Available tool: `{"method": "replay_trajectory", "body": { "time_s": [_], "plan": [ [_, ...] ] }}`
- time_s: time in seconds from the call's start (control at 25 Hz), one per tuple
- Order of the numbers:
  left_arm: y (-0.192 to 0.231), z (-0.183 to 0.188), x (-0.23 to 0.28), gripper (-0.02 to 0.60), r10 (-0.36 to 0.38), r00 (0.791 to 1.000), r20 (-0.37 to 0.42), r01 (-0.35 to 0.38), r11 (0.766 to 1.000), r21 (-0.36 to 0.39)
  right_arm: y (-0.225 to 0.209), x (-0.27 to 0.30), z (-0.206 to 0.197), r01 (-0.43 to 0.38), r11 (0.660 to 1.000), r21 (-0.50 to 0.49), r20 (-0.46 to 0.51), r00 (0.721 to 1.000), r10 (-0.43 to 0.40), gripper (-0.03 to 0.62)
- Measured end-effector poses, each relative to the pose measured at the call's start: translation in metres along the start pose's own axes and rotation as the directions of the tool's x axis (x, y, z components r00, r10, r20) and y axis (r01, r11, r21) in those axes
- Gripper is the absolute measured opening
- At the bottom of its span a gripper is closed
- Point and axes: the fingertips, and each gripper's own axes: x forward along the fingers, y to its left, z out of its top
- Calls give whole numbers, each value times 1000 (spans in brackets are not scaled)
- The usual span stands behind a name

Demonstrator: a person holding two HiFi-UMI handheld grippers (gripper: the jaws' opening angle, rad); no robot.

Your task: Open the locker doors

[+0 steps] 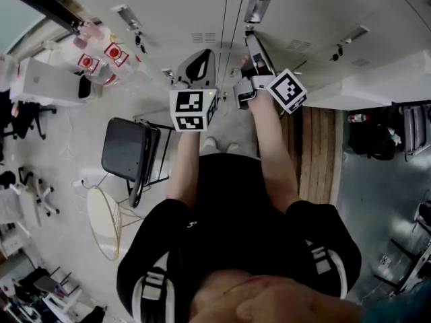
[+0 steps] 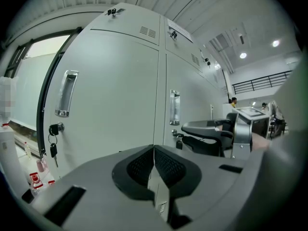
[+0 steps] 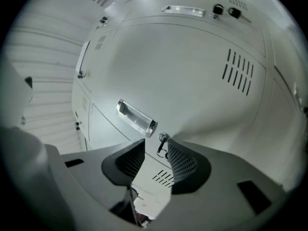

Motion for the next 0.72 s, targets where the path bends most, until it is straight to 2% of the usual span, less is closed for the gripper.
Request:
{"method": "replay_trajectory", "body": {
  "time_s": [0.12,0.24,0.36,0.48,0.6,0.72],
  "plan": [
    [-2,1,1,11,-4,1000,3,4,1000,1,7,0,-1,21,991,-134,-21,999,-24,155],
    [-5,-1,2,11,-11,1000,0,11,1000,-2,10,-1,-4,51,946,-319,-50,996,-70,185],
    [-9,0,3,11,-19,1000,3,19,1000,1,16,-1,-7,67,859,-507,-64,991,-115,201],
    [-11,0,4,11,-23,1000,7,23,1000,0,22,-1,-9,73,764,-641,-68,986,-152,216],
    [-12,2,6,11,-25,1000,11,25,1000,-2,30,1,-10,68,682,-728,-66,983,-169,219],
    [-12,4,7,11,-24,1000,17,24,1000,-2,36,3,-9,62,629,-775,-62,983,-173,219]
  ]
}}
